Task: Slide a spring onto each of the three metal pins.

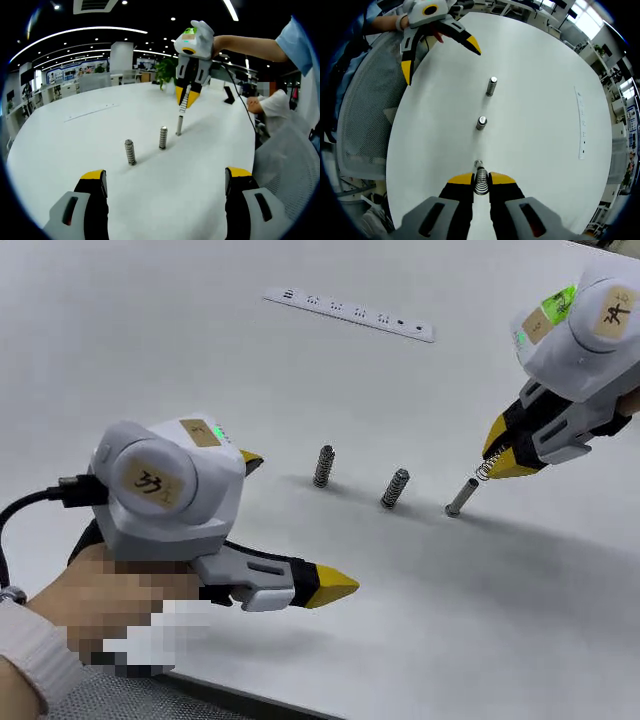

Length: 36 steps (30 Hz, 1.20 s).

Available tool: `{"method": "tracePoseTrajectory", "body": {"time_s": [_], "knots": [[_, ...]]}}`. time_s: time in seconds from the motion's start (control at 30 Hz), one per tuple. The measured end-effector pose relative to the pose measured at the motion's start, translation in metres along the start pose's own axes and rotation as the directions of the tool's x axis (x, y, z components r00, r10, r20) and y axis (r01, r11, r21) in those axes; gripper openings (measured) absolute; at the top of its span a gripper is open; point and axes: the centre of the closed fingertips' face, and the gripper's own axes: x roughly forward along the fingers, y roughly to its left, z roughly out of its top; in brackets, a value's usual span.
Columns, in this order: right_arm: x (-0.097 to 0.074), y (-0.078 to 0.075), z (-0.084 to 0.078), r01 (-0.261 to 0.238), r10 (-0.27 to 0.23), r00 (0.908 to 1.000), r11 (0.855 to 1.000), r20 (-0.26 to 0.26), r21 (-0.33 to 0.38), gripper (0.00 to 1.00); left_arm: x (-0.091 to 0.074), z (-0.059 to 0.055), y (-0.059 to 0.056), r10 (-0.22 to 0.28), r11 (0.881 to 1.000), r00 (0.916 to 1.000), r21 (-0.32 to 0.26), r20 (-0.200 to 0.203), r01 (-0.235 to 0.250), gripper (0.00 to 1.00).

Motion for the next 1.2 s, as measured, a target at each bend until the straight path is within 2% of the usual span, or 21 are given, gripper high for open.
{"method": "tracePoseTrajectory", "body": {"time_s": [1.2], "knots": [[0.019,-0.002,-0.005,-0.033,0.030,0.9975,0.999,-0.064,-0.039,0.13,0.006,-0.004,-0.003,-0.030,1.000,0.9993,0.003,-0.020,0.030,1.00]]}}
